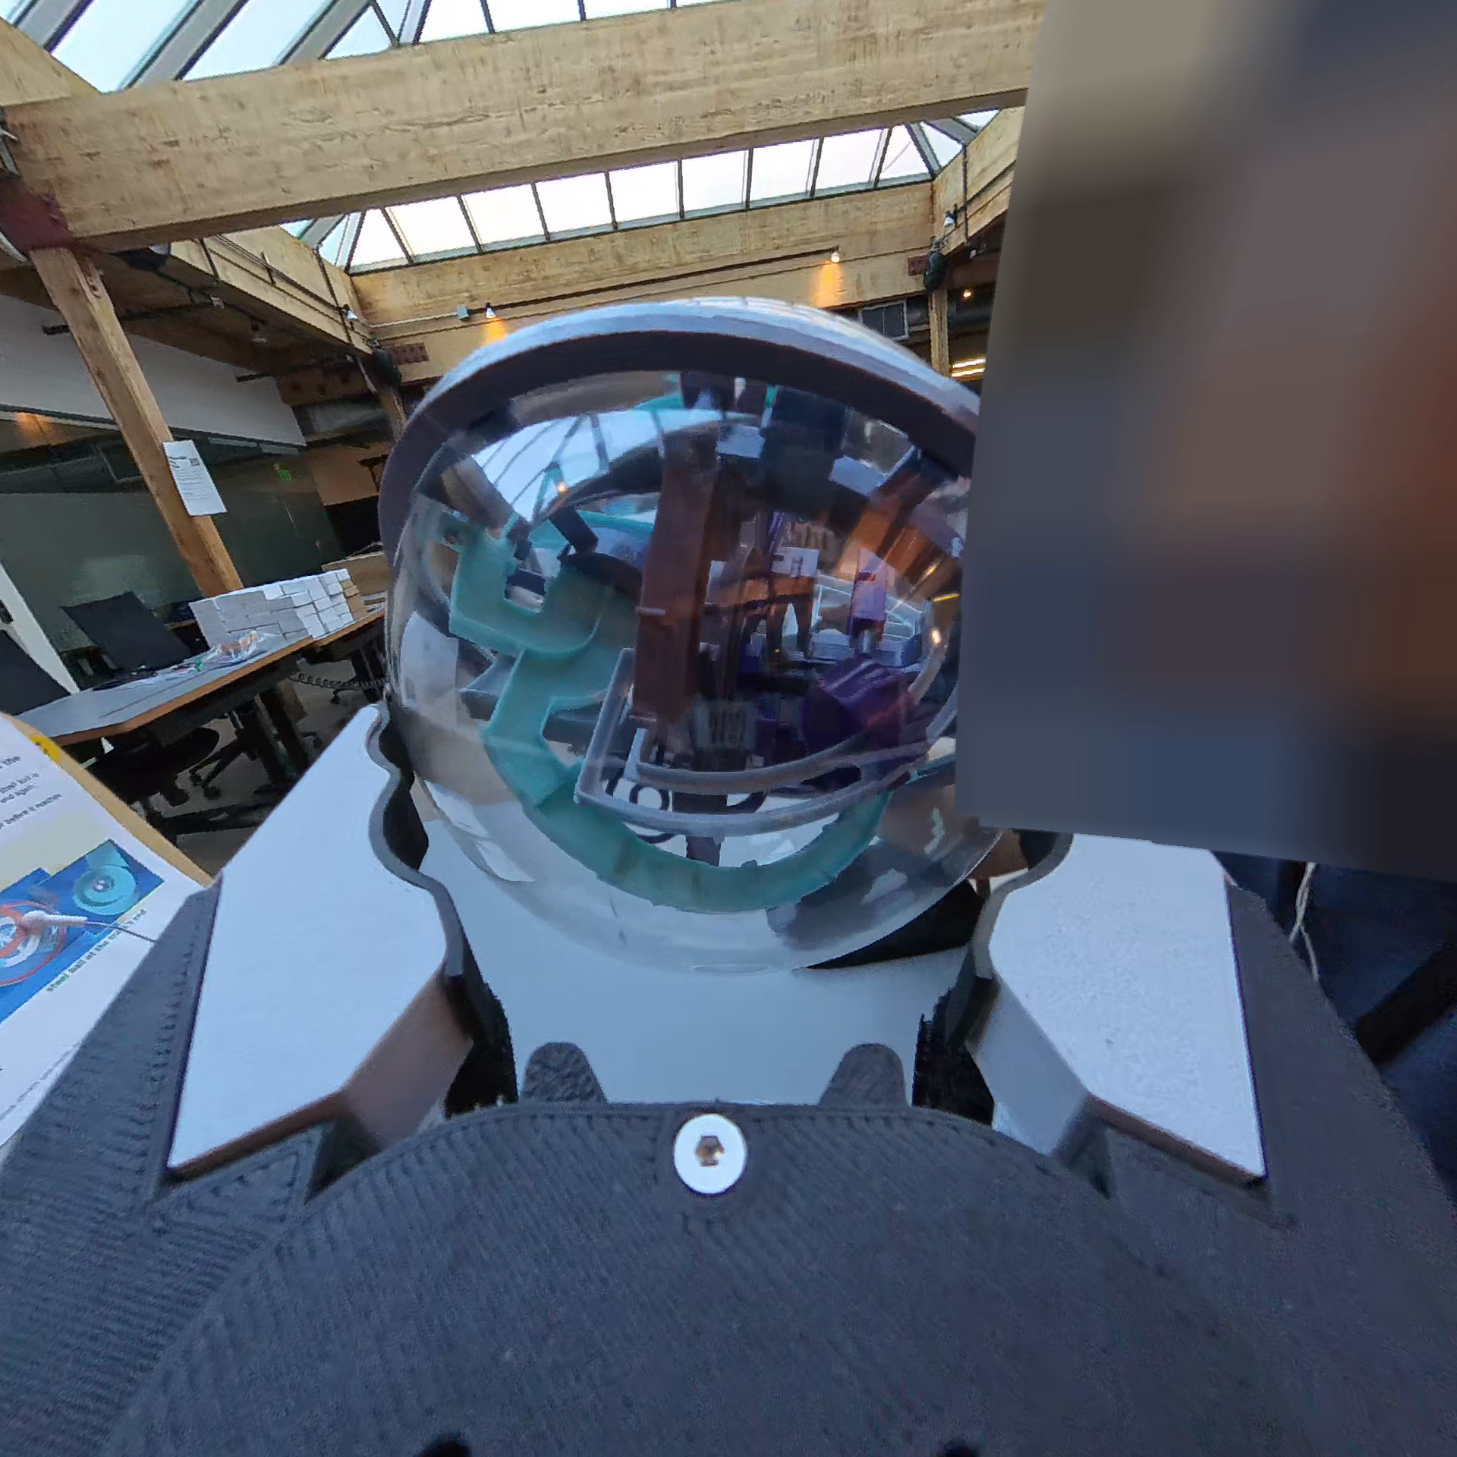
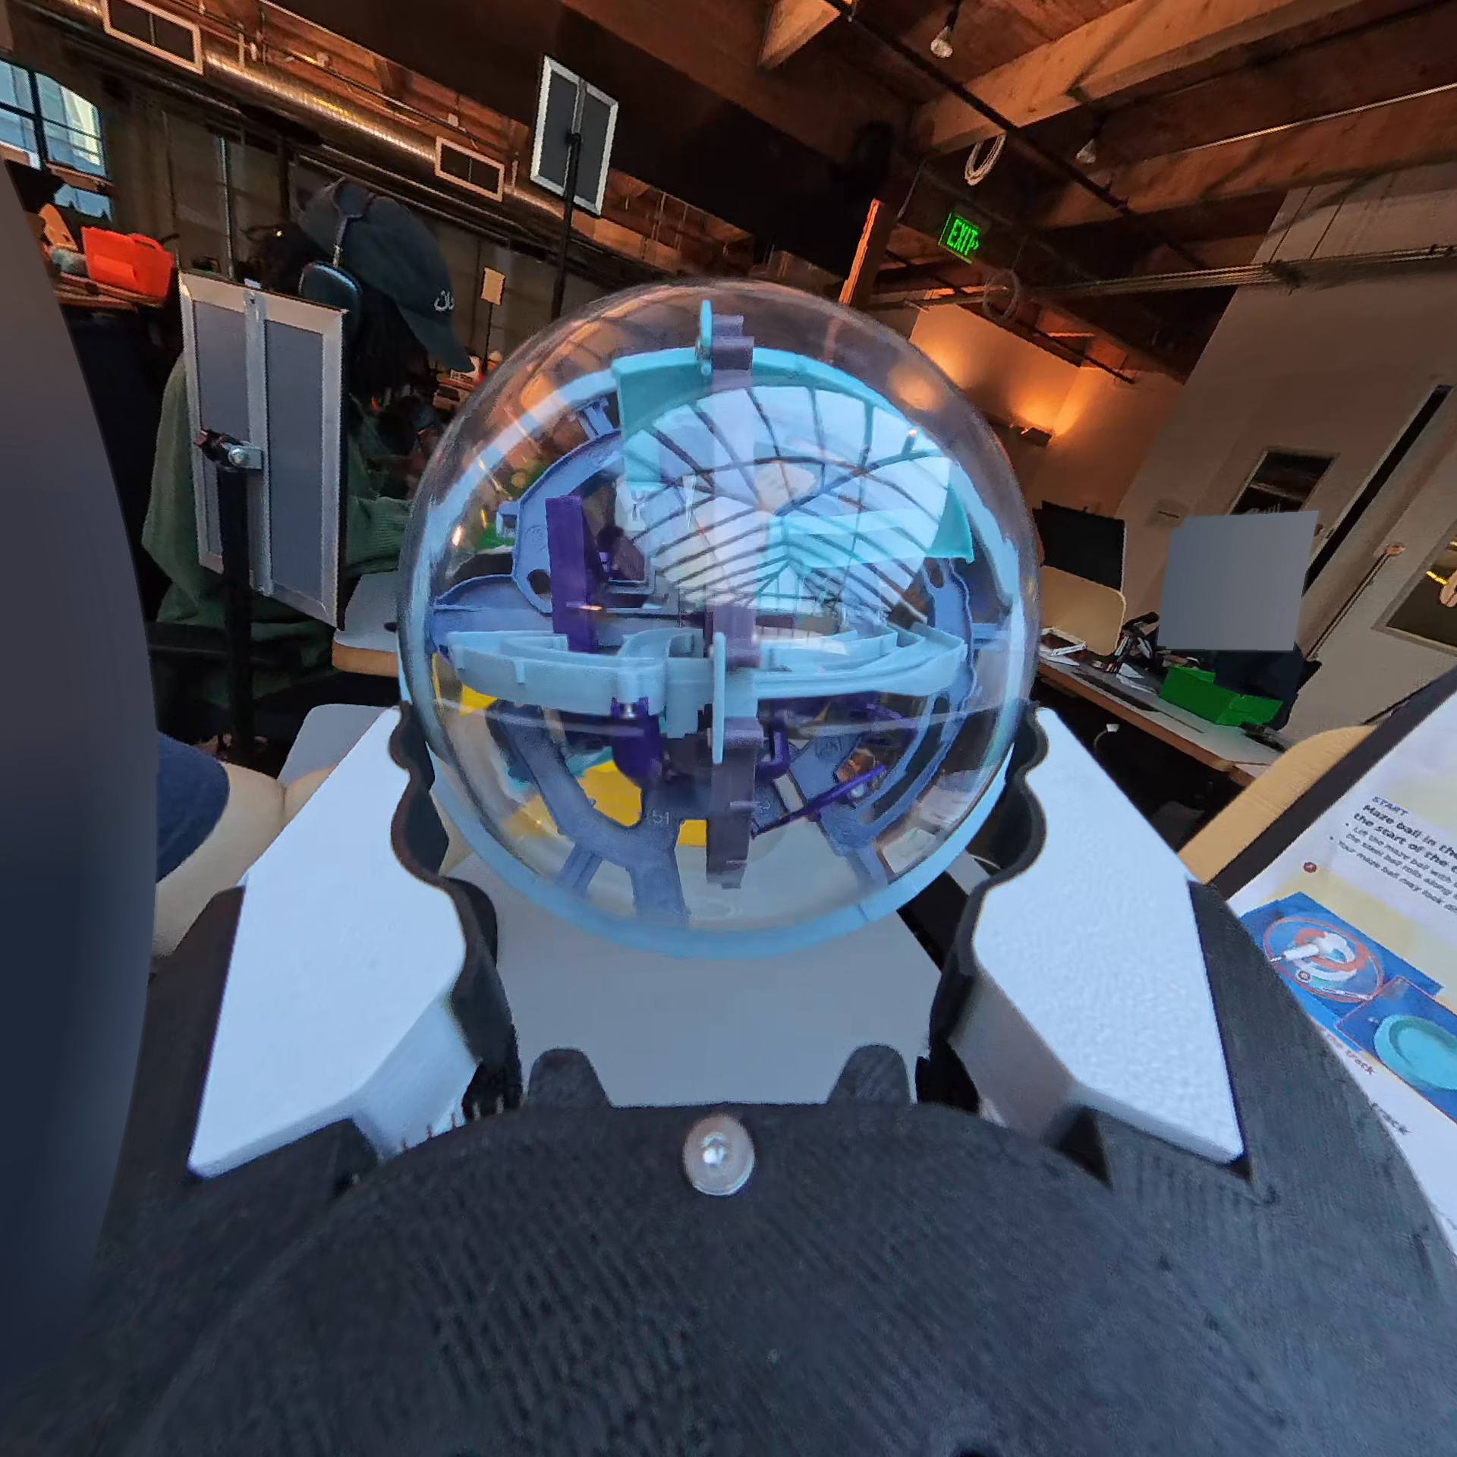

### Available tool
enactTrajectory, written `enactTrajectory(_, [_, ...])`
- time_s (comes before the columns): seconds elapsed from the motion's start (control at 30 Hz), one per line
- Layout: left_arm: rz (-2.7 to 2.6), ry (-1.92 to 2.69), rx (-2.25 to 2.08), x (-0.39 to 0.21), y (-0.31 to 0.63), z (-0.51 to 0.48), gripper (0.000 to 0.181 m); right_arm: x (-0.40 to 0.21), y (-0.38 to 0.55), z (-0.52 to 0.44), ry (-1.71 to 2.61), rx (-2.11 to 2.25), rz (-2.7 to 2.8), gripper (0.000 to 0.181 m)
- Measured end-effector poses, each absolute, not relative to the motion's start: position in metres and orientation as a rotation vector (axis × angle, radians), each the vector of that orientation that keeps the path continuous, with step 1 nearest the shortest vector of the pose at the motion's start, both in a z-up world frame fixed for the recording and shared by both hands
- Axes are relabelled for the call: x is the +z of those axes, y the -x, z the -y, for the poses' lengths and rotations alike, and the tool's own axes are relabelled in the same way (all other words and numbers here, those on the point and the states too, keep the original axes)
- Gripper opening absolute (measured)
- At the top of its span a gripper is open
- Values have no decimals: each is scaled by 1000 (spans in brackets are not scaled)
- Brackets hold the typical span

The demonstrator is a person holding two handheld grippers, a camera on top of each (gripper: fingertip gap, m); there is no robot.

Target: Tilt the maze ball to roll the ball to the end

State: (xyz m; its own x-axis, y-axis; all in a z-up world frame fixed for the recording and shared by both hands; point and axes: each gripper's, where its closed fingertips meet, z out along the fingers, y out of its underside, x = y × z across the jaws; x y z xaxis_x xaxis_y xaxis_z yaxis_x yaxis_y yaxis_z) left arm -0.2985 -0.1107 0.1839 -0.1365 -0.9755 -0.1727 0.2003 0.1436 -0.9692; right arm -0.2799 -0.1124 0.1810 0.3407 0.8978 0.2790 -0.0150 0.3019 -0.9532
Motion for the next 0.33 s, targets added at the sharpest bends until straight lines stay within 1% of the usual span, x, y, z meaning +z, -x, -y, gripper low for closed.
enactTrajectory(0.33, [-1253, 819, -1407, 164, 324, 101, 153, 160, 305, 105, 1092, 749, 934, 143])
